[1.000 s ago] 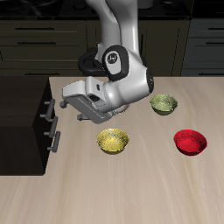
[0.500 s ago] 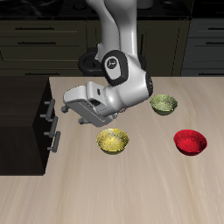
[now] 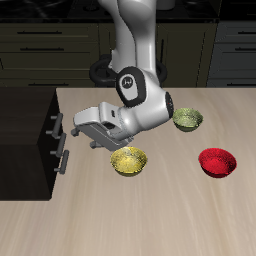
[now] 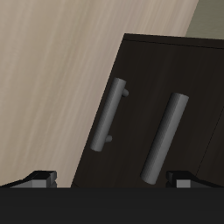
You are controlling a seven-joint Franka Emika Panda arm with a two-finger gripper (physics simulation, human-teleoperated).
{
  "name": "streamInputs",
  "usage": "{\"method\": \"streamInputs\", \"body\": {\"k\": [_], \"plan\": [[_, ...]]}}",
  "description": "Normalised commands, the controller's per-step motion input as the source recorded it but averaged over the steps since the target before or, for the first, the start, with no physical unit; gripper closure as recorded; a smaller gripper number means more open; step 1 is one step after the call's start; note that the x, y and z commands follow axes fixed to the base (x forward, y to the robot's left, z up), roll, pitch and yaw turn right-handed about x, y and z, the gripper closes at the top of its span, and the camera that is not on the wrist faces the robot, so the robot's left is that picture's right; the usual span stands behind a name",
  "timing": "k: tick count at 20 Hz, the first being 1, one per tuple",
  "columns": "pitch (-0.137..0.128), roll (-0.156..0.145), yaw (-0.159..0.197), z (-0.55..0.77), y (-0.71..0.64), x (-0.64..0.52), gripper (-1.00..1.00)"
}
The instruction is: Open the middle drawer of the wooden cabinet
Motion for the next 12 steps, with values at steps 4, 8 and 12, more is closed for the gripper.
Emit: {"method": "streamInputs", "body": {"k": [4,8,12], "plan": [[0.008,-0.005,0.011,-0.18,-0.03,-0.01,-1.0],[-0.008,-0.048,-0.025,0.04,-0.08,-0.04,-1.0],[0.013,-0.006,-0.03,0.28,-0.13,-0.03,-1.0]]}}
